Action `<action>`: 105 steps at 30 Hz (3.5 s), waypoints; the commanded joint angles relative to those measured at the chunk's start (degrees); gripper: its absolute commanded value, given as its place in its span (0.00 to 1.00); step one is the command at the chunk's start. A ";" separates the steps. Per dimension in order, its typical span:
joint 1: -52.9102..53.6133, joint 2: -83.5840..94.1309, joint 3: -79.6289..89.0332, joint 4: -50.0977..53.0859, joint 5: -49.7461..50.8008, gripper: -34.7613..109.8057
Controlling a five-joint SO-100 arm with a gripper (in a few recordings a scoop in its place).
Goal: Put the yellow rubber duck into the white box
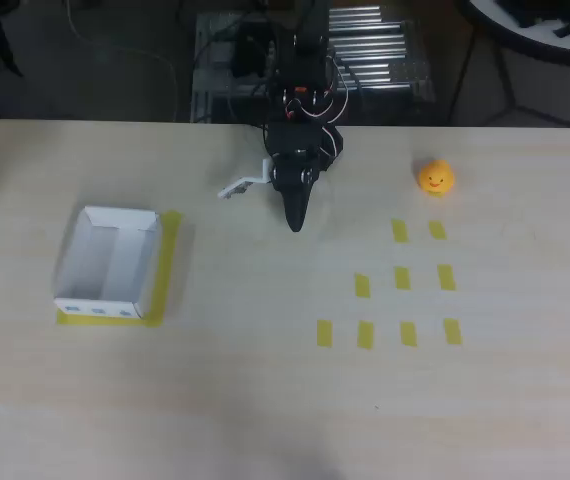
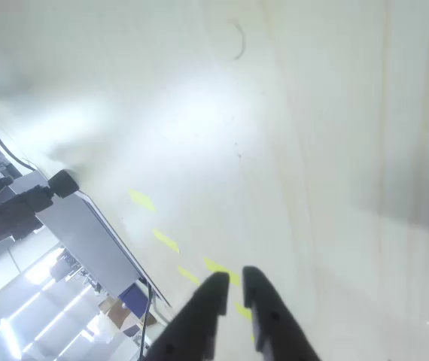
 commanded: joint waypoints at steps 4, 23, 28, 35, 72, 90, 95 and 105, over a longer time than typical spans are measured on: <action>-0.53 2.99 0.00 0.18 0.62 0.24; -0.53 2.99 0.00 0.18 0.62 0.24; -0.53 2.99 0.00 0.18 0.62 0.24; -1.05 2.99 0.00 0.18 0.18 0.25; -0.18 -5.19 -10.81 -1.67 -5.62 0.24; -9.23 -45.44 -75.32 15.12 -18.28 0.24; -14.24 -47.99 -74.44 15.12 -25.40 0.25; -25.05 -52.91 -72.51 19.60 -36.83 0.39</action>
